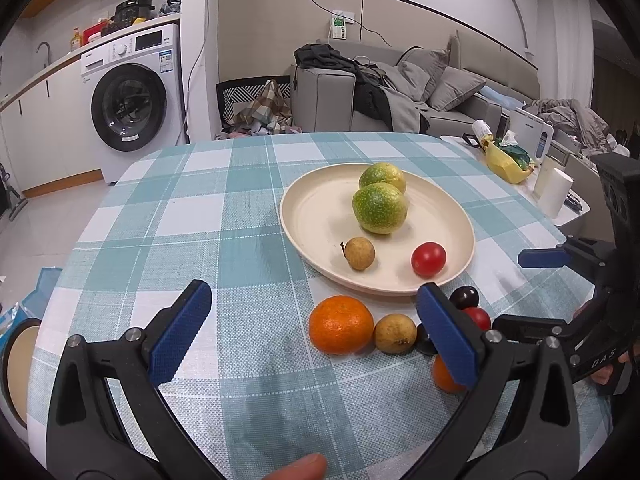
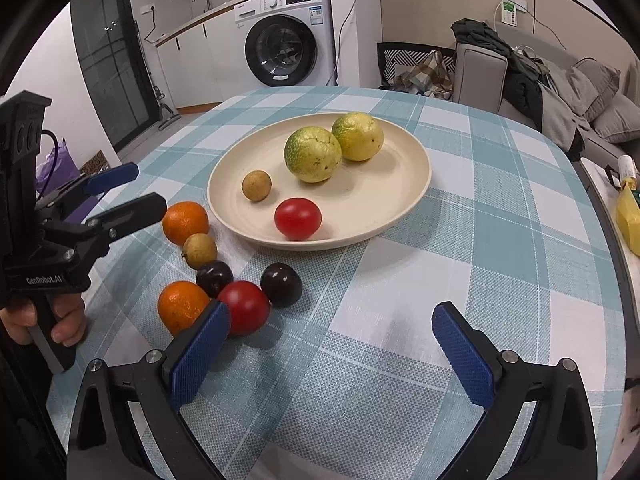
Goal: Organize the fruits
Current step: 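Withdraw both tools from the plate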
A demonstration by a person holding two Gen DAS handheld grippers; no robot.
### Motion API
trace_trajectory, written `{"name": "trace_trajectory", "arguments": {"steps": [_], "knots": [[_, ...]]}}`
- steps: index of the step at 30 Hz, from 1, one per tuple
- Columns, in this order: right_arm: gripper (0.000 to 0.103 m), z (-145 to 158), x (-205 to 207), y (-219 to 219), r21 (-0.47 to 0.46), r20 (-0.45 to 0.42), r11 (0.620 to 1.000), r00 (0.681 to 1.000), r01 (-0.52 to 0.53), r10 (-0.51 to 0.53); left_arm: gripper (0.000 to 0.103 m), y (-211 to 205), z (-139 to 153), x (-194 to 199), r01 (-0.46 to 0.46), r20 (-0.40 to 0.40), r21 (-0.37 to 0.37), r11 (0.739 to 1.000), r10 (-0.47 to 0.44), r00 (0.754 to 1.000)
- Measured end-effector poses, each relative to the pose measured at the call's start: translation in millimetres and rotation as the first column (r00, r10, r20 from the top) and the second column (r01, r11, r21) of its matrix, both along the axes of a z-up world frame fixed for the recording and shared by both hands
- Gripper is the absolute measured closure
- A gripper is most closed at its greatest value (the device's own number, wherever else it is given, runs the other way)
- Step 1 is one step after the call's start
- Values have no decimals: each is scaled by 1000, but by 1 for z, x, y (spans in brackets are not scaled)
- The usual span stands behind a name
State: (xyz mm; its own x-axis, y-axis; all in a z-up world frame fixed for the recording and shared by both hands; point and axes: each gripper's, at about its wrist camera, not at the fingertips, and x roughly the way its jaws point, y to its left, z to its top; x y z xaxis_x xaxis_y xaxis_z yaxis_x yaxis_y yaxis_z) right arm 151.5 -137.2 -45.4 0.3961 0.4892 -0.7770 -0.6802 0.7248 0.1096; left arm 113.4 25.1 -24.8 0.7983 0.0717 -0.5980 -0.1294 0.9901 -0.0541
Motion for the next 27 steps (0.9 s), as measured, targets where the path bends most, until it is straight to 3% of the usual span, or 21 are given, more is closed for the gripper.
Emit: {"name": "trace_trajectory", "arguments": {"steps": [11,27], "knots": [[0,-8,-6,11,-44,-8,998,999,-37,36,1,4,-1,-1,-10,-3,-10,1000,10,1000],[0,-5,-10,15,15,-56,997,995,-81,82,1,5,-1,-1,-9,-4,-13,1000,9,1000]]}}
